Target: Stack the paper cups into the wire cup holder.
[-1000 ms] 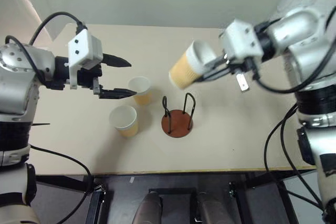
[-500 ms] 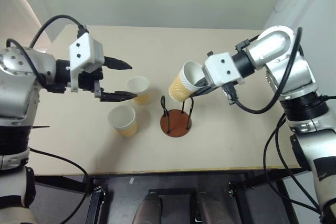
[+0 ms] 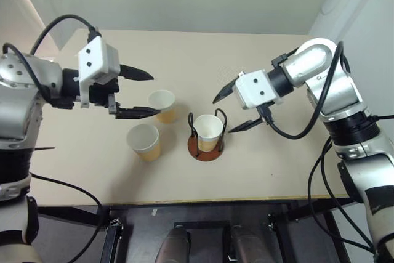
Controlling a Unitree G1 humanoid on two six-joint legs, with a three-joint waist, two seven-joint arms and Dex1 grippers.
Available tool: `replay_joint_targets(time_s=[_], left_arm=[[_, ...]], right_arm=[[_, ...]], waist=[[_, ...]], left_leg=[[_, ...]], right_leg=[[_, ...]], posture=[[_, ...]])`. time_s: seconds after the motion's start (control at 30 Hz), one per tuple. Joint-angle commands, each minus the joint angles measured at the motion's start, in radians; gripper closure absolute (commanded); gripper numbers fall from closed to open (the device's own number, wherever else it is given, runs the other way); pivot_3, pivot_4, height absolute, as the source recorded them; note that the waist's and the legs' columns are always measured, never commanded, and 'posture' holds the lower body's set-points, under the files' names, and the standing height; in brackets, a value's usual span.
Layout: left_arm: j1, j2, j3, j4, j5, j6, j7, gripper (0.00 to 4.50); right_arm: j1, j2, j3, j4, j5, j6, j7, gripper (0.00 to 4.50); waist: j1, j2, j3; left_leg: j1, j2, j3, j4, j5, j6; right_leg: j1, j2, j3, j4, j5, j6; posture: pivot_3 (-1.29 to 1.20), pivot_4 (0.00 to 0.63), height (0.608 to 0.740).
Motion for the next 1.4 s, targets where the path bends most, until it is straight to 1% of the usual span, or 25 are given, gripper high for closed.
replay_joint_targets(time_s=[0.03,0.1,0.2,0.23,0.3,0.37,0.43,0.57,0.63,0.7,0.77,0.83,0.93,0.97,1.0,1.2,1.23,1.3,1.4], left_arm=[[0.006,0.08,-0.002,-0.022,-0.014,-0.032,-0.129,0.0],[0.033,0.137,-0.022,-0.055,-0.052,-0.038,-0.221,0.0],[0.057,0.221,-0.105,-0.085,-0.095,-0.082,-0.247,0.0],[0.064,0.241,-0.134,-0.09,-0.102,-0.097,-0.247,0.0],[0.076,0.274,-0.205,-0.087,-0.081,-0.148,-0.247,0.0],[0.064,0.268,-0.267,-0.053,-0.032,-0.198,-0.247,0.0],[0.031,0.233,-0.312,-0.003,0.036,-0.249,-0.247,0.0],[-0.016,0.2,-0.353,0.005,0.054,-0.265,-0.247,0.0],[-0.029,0.181,-0.379,0.03,0.112,-0.296,-0.247,0.0],[-0.032,0.169,-0.401,0.05,0.135,-0.319,-0.247,0.0],[-0.024,0.166,-0.418,0.044,0.138,-0.327,-0.247,0.36],[-0.002,0.172,-0.434,0.023,0.148,-0.338,-0.247,0.85],[0.03,0.158,-0.439,0.015,0.203,-0.373,-0.246,1.89],[0.031,0.142,-0.436,0.019,0.217,-0.369,-0.24,2.12],[0.033,0.13,-0.431,0.019,0.226,-0.368,-0.24,2.54],[0.032,0.109,-0.418,-0.001,0.232,-0.348,-0.247,4.46],[0.025,0.112,-0.414,0.008,0.238,-0.356,-0.247,4.46],[-0.012,0.124,-0.404,0.019,0.201,-0.353,-0.247,4.46],[-0.127,0.136,-0.391,0.056,0.115,-0.335,-0.247,4.46]], right_arm=[[-0.016,0.031,-0.126,-0.011,0.122,0.124,-0.068,0.04],[0.0,0.056,-0.179,-0.064,0.223,0.244,-0.091,0.04],[0.063,0.074,-0.229,-0.222,0.398,0.449,-0.124,0.04],[0.088,0.074,-0.228,-0.265,0.419,0.482,-0.139,0.04],[0.133,0.08,-0.21,-0.311,0.402,0.515,-0.211,0.04],[0.167,0.084,-0.198,-0.33,0.385,0.538,-0.271,0.04],[0.194,0.075,-0.191,-0.347,0.379,0.543,-0.299,0.04],[0.217,0.058,-0.195,-0.377,0.383,0.571,-0.352,0.04],[0.23,0.049,-0.206,-0.4,0.397,0.591,-0.376,0.04],[0.24,0.041,-0.213,-0.419,0.405,0.606,-0.399,0.04],[0.245,0.031,-0.209,-0.433,0.4,0.609,-0.417,0.0],[0.246,0.025,-0.213,-0.439,0.401,0.614,-0.434,0.0],[0.246,0.014,-0.223,-0.44,0.405,0.616,-0.451,0.0],[0.246,0.007,-0.223,-0.44,0.403,0.615,-0.452,0.0],[0.247,0.001,-0.223,-0.44,0.404,0.614,-0.453,0.0],[0.237,-0.012,-0.223,-0.427,0.401,0.601,-0.464,0.0],[0.236,-0.016,-0.224,-0.424,0.399,0.597,-0.463,0.0],[0.235,-0.034,-0.241,-0.419,0.411,0.597,-0.448,0.0],[0.283,-0.118,-0.293,-0.427,0.455,0.572,-0.358,0.0]], waist=[[-0.001,0.0,0.0],[-0.001,0.0,0.0],[0.0,0.0,0.0],[0.002,0.0,0.0],[0.003,0.0,0.0],[0.003,0.0,0.0],[0.003,0.0,0.0],[0.0,0.0,0.0],[0.0,0.0,0.0],[0.0,0.0,0.0],[0.0,0.0,0.0],[0.0,0.0,0.0],[0.0,0.0,0.0],[0.0,0.0,0.0],[0.0,0.0,0.0],[0.002,-0.001,0.0],[0.002,-0.001,0.0],[0.002,-0.001,0.0],[0.01,-0.001,-0.001]], left_leg=[[0.0,0.0,0.0,0.0,0.0,0.0],[0.0,0.0,0.0,-0.001,0.0,-0.001],[0.0,0.001,0.0,-0.002,-0.002,-0.003],[0.0,0.002,0.0,-0.002,-0.002,-0.003],[0.0,0.003,-0.001,-0.001,-0.003,-0.005],[0.001,0.004,-0.001,-0.001,-0.003,-0.005],[0.002,0.004,-0.002,0.0,-0.003,-0.005],[0.002,0.004,-0.003,0.0,-0.002,-0.006],[0.003,0.004,-0.003,0.0,-0.002,-0.006],[0.003,0.004,-0.003,0.0,-0.002,-0.006],[0.003,0.004,-0.003,-0.001,-0.003,-0.006],[0.002,0.004,-0.003,-0.001,-0.003,-0.006],[0.002,0.004,-0.003,-0.001,-0.004,-0.006],[0.002,0.004,-0.003,-0.001,-0.004,-0.006],[0.002,0.004,-0.003,-0.001,-0.004,-0.006],[0.002,0.004,-0.004,0.0,-0.004,-0.006],[0.002,0.004,-0.004,0.0,-0.004,-0.006],[0.002,0.004,-0.004,0.0,-0.004,-0.006],[0.001,0.005,-0.004,0.0,-0.004,-0.006]], right_leg=[[0.0,0.0,0.0,0.0,0.0,0.0],[0.0,0.001,0.001,0.0,-0.001,-0.001],[-0.001,0.003,0.001,0.0,-0.003,-0.005],[0.0,0.004,0.001,0.0,-0.004,-0.006],[0.0,0.006,0.001,0.0,-0.004,-0.007],[0.0,0.007,0.002,0.0,-0.004,-0.007],[0.0,0.007,0.002,0.001,-0.004,-0.007],[0.0,0.007,0.002,0.002,-0.003,-0.008],[0.0,0.008,0.002,0.002,-0.003,-0.009],[0.0,0.008,0.002,0.001,-0.003,-0.009],[0.0,0.008,0.002,0.001,-0.003,-0.009],[-0.001,0.008,0.002,0.001,-0.003,-0.008],[-0.001,0.009,0.003,0.001,-0.003,-0.008],[-0.001,0.009,0.003,0.0,-0.003,-0.008],[-0.001,0.009,0.003,0.0,-0.002,-0.007],[0.0,0.009,0.002,0.001,-0.002,-0.007],[0.0,0.009,0.002,0.001,-0.002,-0.007],[0.0,0.009,0.002,0.001,-0.002,-0.007],[0.0,0.009,0.002,0.001,-0.002,-0.007]], posture=[[0.0,0.15,0.74],[0.0,0.15,0.74],[0.0,0.15,0.74],[0.0,0.15,0.74],[0.0,0.15,0.74],[0.0,0.15,0.74],[0.0,0.15,0.74],[0.0,0.15,0.74],[0.0,0.15,0.74],[0.0,0.15,0.74],[0.0,0.15,0.74],[0.0,0.15,0.74],[0.0,0.15,0.74],[0.0,0.15,0.74],[0.0,0.15,0.74],[0.0,0.15,0.74],[0.0,0.15,0.74],[0.0,0.15,0.74],[0.0,0.15,0.74]])
